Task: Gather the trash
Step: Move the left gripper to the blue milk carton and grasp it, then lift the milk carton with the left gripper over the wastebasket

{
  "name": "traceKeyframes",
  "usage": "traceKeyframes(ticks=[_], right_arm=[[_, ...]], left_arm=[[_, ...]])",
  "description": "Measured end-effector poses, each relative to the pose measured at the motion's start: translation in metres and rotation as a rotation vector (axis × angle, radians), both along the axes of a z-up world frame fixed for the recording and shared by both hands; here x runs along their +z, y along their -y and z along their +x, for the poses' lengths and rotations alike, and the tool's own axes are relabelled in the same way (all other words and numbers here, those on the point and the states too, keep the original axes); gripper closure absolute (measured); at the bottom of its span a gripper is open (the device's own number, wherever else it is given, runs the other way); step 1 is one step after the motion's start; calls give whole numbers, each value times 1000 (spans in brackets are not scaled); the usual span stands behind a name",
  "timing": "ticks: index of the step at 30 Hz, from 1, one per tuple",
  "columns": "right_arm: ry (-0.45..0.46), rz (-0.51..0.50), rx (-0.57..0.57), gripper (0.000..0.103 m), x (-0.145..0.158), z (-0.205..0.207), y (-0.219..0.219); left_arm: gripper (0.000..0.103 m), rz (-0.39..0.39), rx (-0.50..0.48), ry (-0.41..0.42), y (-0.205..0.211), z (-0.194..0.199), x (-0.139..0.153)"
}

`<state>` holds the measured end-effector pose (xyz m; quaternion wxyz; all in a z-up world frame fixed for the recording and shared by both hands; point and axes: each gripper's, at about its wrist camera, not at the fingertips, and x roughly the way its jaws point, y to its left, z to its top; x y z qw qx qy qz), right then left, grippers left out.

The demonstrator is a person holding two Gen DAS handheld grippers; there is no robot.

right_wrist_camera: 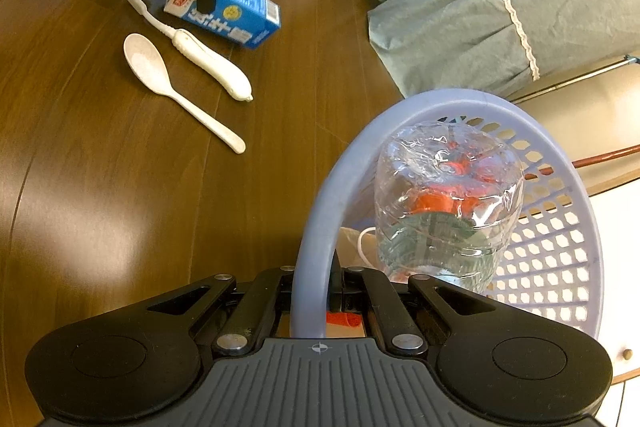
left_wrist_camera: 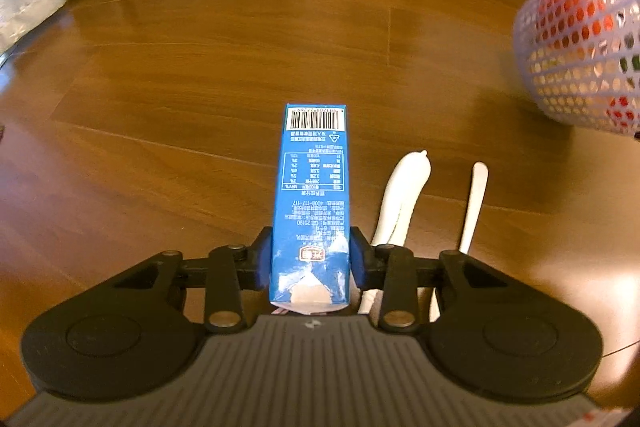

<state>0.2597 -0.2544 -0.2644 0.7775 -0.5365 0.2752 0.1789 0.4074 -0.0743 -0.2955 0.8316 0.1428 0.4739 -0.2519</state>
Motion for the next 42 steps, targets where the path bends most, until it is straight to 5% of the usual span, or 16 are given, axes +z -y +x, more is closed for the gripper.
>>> traceKeyframes(ticks=[14, 33, 42], right_arm=[[-7, -25, 16, 103, 0, -3, 4], [-15, -32, 41, 103, 2, -4, 1], [-18, -33, 58, 103, 0, -9, -2]], left_arm=[[71, -161, 82, -12, 0, -43, 75], [71, -325, -30, 18, 48, -78, 174], [71, -363, -88, 44, 78, -77, 194]])
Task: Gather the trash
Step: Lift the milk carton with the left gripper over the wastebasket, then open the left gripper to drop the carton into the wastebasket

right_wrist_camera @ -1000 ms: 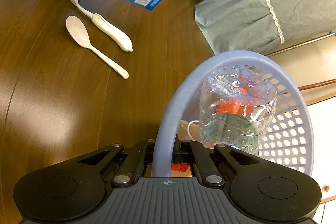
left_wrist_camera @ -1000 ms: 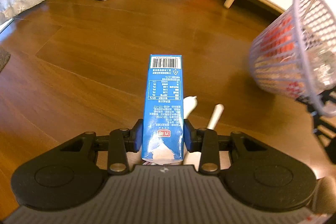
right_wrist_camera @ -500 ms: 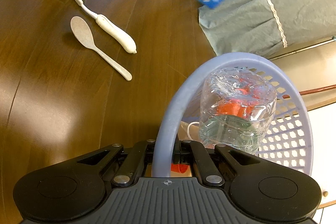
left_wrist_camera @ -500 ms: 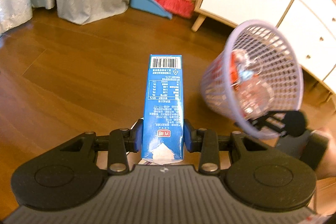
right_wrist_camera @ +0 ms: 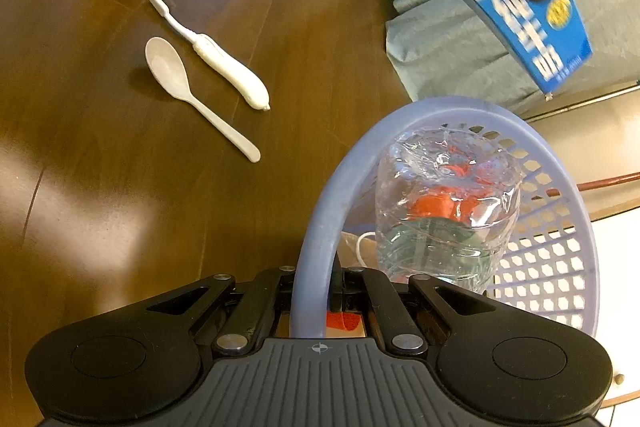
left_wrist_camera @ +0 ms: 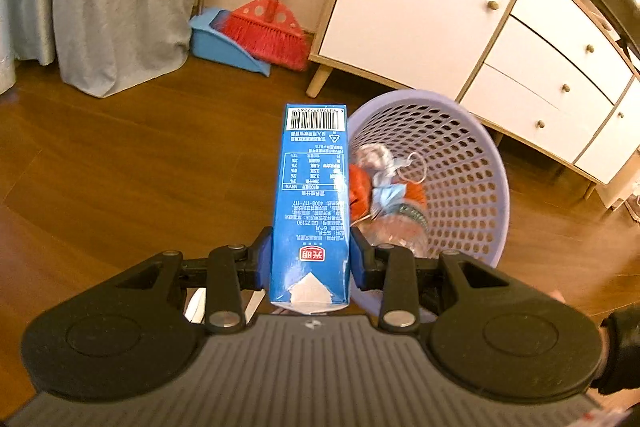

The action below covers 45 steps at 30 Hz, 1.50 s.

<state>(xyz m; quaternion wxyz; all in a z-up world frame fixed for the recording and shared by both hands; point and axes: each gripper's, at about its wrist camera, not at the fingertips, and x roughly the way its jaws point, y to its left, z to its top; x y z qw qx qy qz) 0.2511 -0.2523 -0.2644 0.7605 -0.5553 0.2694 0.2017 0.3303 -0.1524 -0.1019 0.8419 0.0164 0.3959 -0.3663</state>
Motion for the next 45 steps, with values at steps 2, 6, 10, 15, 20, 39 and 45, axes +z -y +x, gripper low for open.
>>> traceKeyframes(ticks=[2, 6, 10, 15, 20, 39, 45], right_arm=[[0, 0, 2, 103, 0, -1, 0], [0, -1, 7, 103, -1, -1, -1], [-2, 0, 8, 103, -1, 5, -2], [-2, 1, 11, 103, -1, 4, -2], [-3, 3, 11, 103, -2, 5, -1], [-2, 13, 3, 103, -1, 9, -3], [-1, 18, -2, 103, 1, 9, -2]], left_arm=[[71, -4, -5, 2, 5, 1, 2], [70, -7, -21, 0, 12, 2, 4], [70, -4, -42, 2, 20, 2, 4], [70, -2, -61, -7, 28, 3, 1], [70, 8, -76, -4, 37, 4, -2], [70, 43, -141, 28, 70, 7, -6], [70, 39, -162, 50, 83, 10, -4]])
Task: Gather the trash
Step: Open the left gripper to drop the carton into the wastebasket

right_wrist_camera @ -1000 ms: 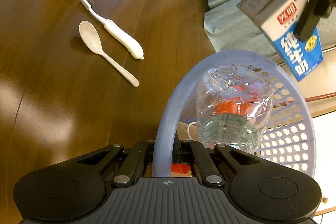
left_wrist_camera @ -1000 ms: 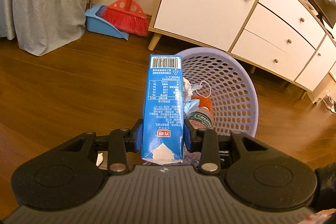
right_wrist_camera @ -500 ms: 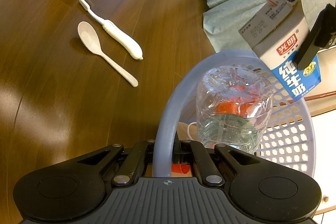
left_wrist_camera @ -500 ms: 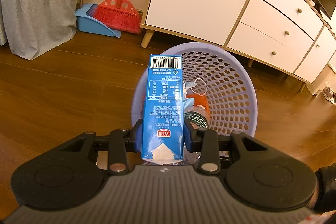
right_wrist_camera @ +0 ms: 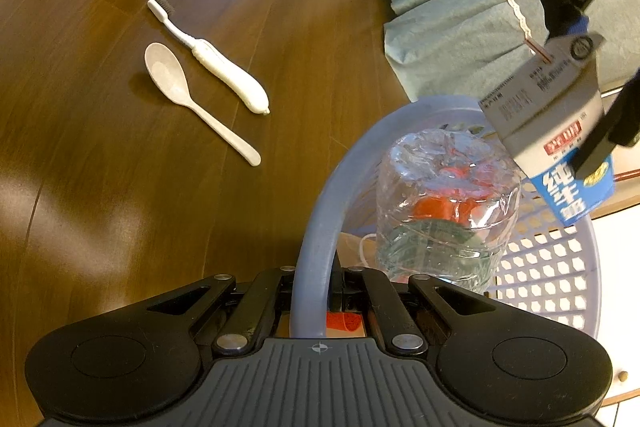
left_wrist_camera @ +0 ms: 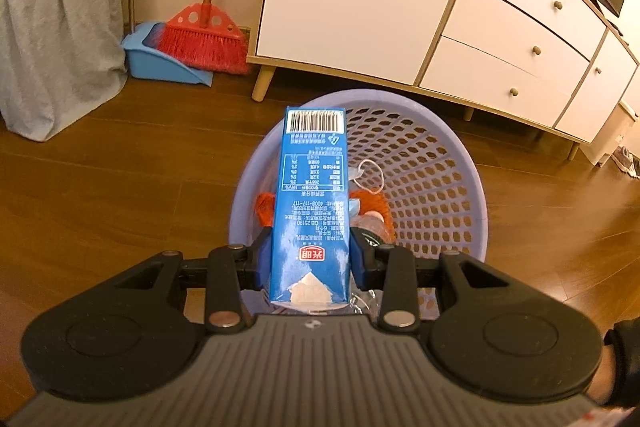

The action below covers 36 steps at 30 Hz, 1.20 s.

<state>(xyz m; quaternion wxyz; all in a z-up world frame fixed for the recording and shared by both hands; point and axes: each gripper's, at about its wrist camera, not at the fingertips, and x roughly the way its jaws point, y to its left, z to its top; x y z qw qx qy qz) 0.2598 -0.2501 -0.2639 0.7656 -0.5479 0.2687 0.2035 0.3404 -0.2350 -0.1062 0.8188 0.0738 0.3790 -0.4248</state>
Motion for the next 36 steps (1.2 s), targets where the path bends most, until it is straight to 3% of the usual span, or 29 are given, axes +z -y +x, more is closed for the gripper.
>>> traceKeyframes(ticks=[6, 14, 36], right_arm=[[-3, 6, -4, 103, 2, -3, 2], [-1, 10, -10, 103, 3, -7, 2], [-4, 6, -12, 103, 7, -12, 5]], left_arm=[[60, -25, 23, 7, 7, 6, 1], [60, -31, 49, 18, -11, 6, 9], [60, 18, 103, -12, -38, 15, -6]])
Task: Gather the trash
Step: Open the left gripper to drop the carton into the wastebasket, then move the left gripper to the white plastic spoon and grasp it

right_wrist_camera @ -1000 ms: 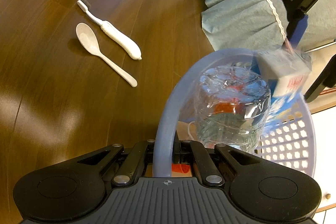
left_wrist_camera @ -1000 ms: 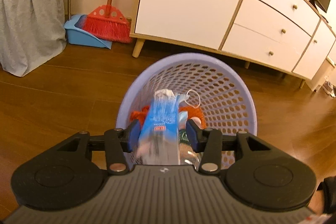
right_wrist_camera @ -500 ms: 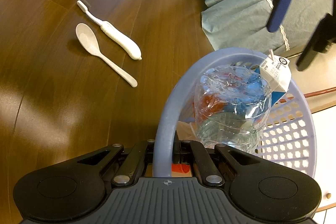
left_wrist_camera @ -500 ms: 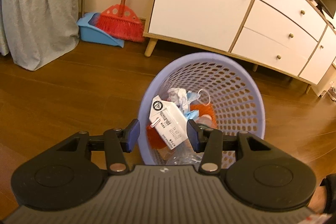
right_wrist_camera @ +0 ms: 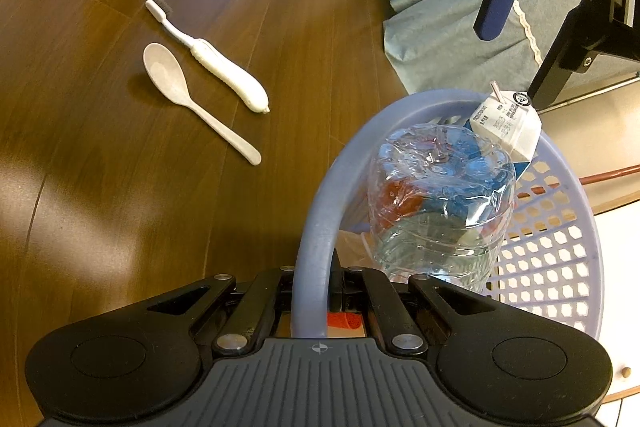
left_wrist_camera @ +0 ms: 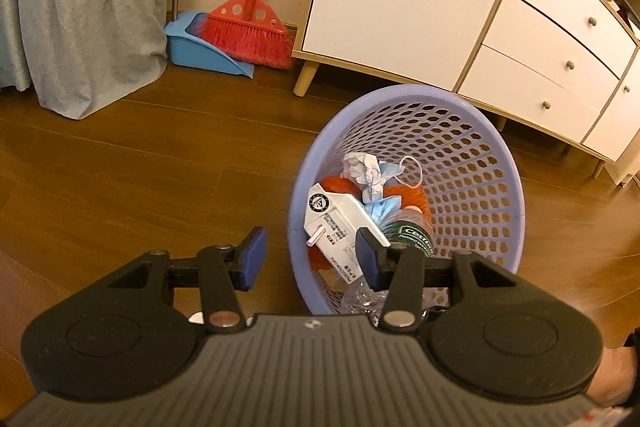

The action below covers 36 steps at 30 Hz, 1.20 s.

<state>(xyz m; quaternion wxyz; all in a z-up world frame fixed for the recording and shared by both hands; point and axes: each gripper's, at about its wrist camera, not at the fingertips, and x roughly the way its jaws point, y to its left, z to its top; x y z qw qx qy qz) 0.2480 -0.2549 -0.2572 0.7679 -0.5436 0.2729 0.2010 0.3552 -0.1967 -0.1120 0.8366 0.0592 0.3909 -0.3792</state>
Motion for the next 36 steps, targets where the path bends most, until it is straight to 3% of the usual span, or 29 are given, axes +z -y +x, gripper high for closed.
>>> traceKeyframes(ticks=[15, 20, 29, 36], right_arm=[[0, 2, -4, 103, 0, -4, 4], [1, 5, -8, 103, 0, -7, 6], [7, 7, -11, 103, 0, -11, 10], [6, -1, -6, 103, 1, -11, 13]], left_arm=[[59, 47, 22, -3, -13, 5, -11], [55, 79, 40, 4, -31, 8, -20], [48, 185, 142, 5, -102, 10, -56], [46, 184, 147, 38, -136, -18, -96]])
